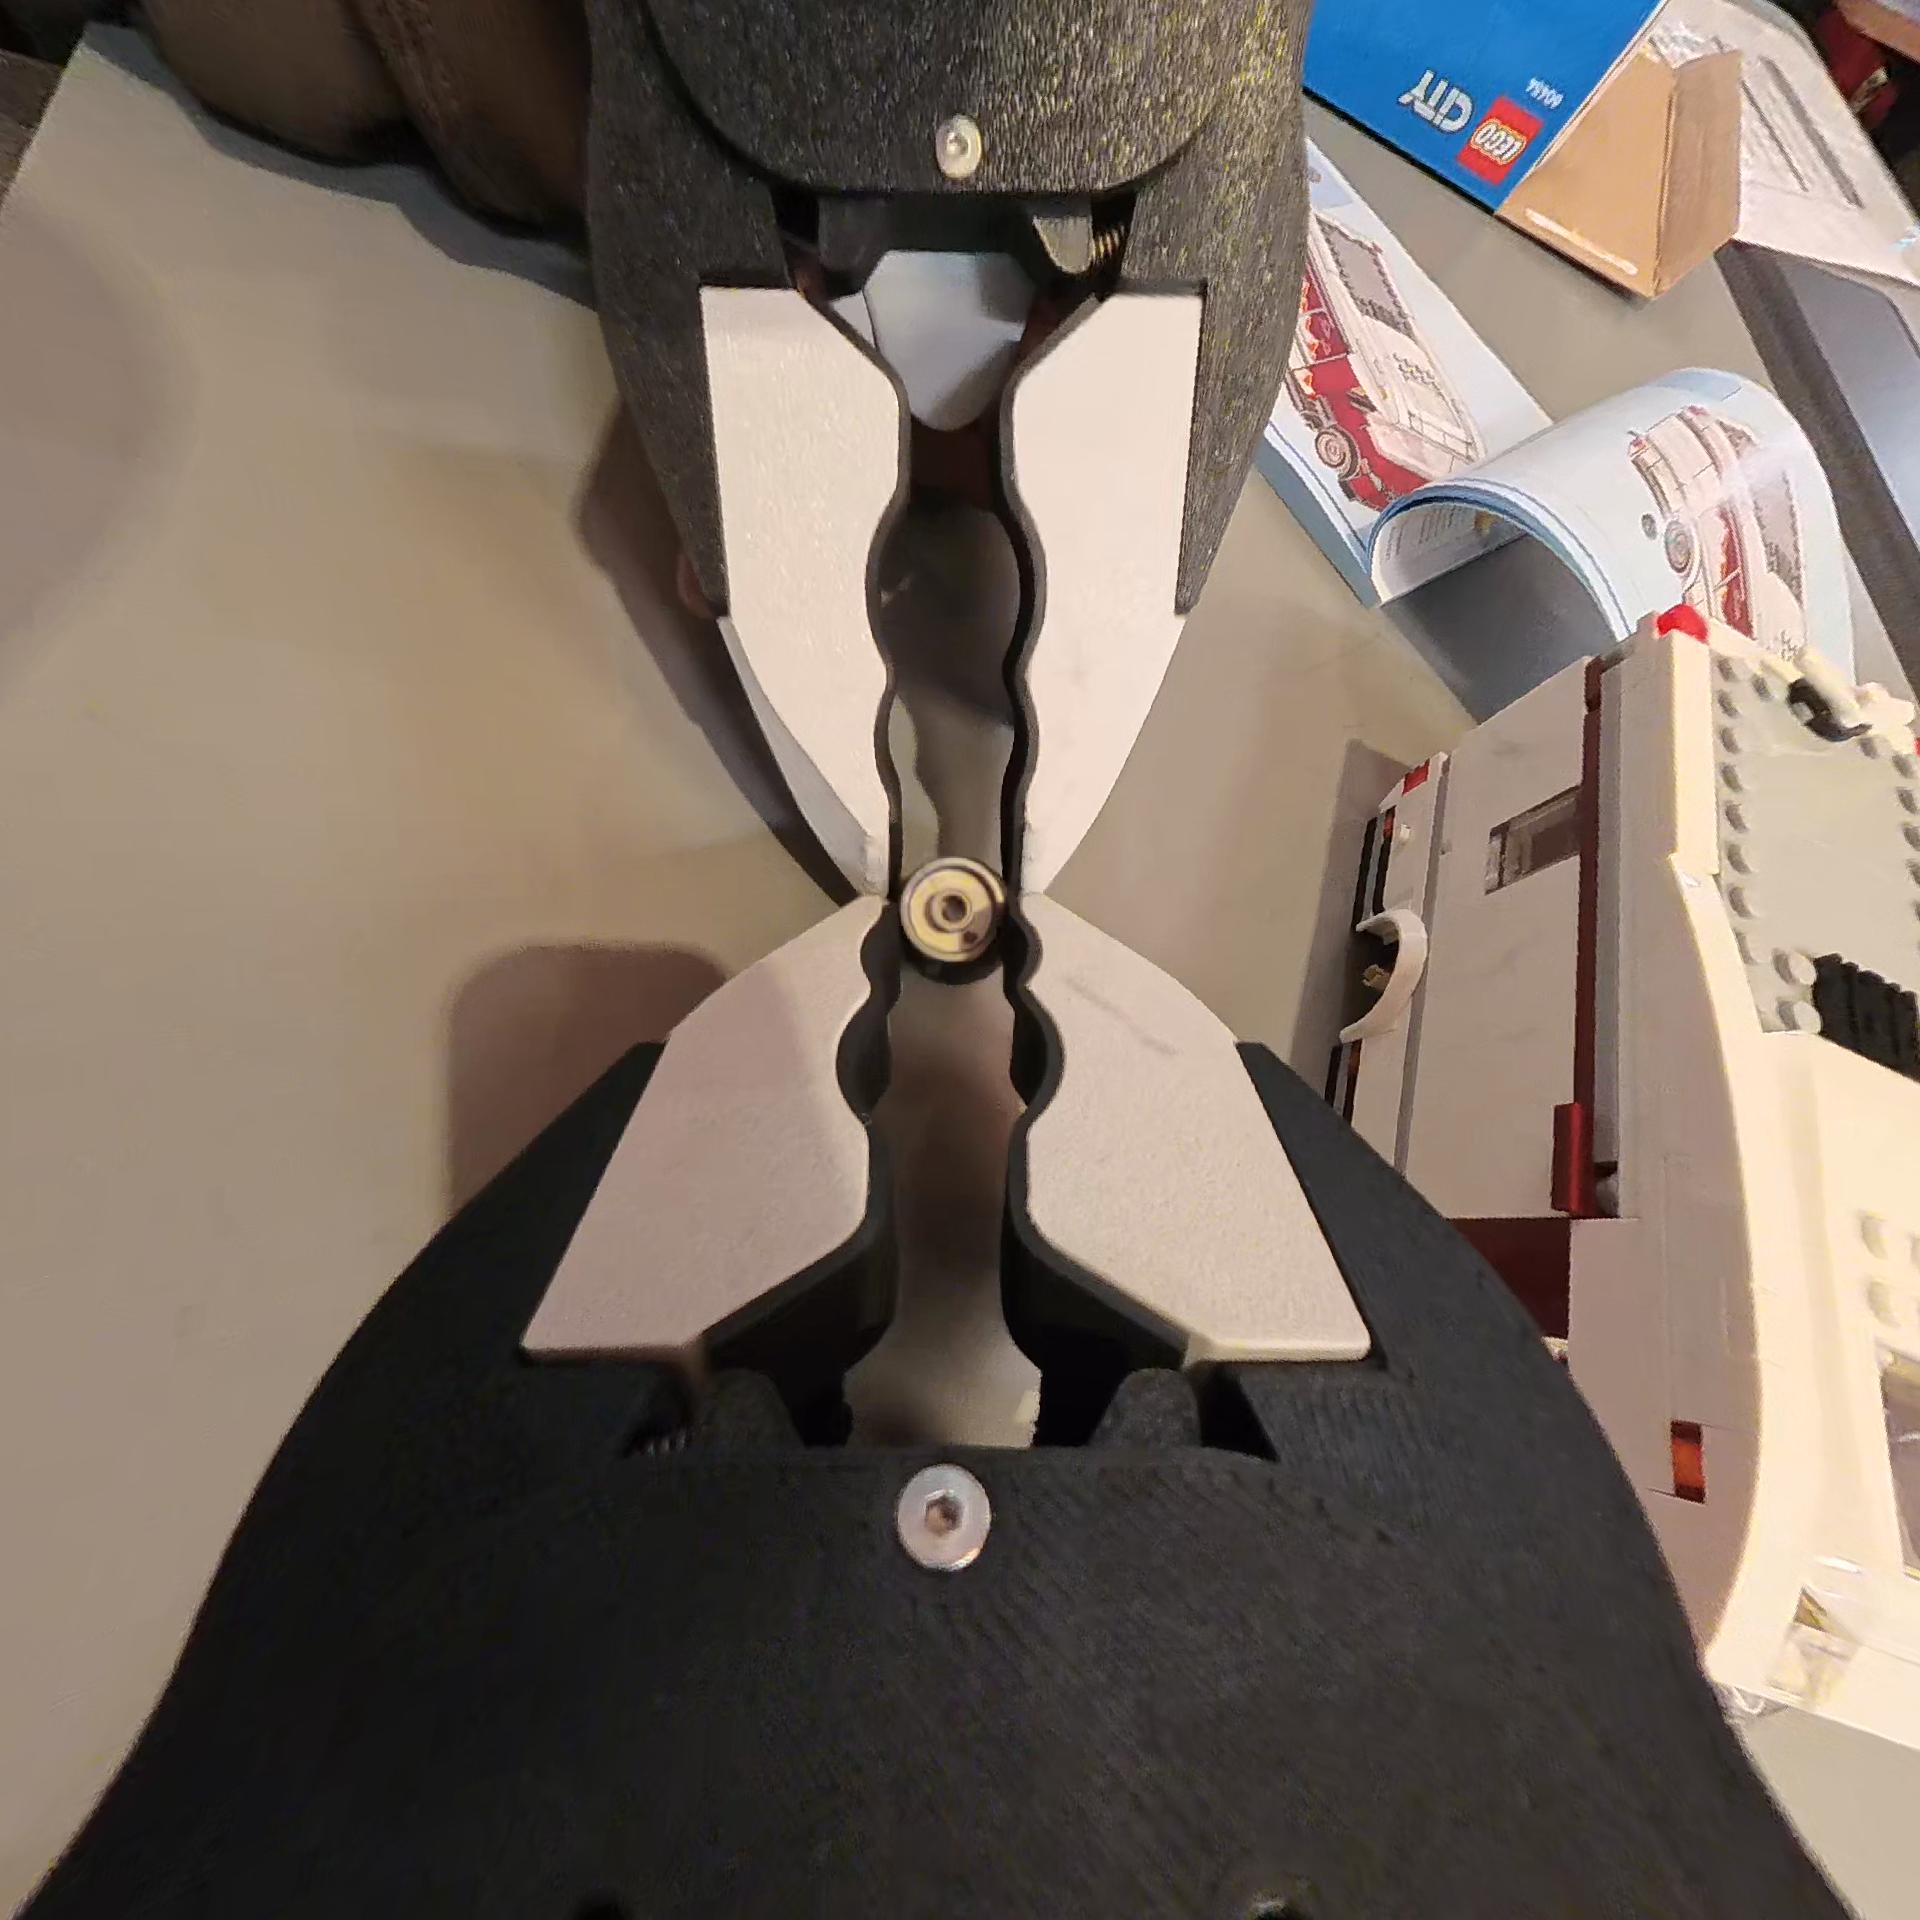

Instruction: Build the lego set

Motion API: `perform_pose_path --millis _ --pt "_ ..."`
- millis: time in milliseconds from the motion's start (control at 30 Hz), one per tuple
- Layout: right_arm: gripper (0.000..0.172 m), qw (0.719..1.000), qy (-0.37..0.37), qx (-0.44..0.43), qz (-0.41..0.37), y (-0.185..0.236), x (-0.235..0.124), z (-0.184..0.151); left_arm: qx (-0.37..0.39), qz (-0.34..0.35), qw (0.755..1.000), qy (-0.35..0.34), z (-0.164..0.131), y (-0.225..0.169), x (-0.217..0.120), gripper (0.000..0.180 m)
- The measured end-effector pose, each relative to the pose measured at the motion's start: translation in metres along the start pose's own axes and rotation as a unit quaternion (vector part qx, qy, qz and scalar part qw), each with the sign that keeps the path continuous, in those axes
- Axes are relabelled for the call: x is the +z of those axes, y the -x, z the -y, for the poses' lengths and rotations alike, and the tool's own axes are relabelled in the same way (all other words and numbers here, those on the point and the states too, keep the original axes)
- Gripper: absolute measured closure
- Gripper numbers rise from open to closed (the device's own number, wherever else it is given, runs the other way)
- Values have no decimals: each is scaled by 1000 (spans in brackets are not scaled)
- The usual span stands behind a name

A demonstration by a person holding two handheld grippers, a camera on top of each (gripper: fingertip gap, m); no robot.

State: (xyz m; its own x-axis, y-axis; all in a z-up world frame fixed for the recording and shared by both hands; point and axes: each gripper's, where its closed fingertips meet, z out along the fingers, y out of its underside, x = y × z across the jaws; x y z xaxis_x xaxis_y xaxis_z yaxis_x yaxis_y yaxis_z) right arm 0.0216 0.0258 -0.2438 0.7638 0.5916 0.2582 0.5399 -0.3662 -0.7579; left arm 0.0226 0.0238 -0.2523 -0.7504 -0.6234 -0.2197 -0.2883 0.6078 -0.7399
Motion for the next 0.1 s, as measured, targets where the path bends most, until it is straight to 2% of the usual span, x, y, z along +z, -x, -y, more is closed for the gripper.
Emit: perform_pose_path --millis 33,100 --pt "153 1000 1 0 0 0 0 -1 0 0 1000 0 0 0 0 159" --pt "152 1000 1 1 -2 -1 0 -1 2 -1 1000 1 0 -1 0 159"
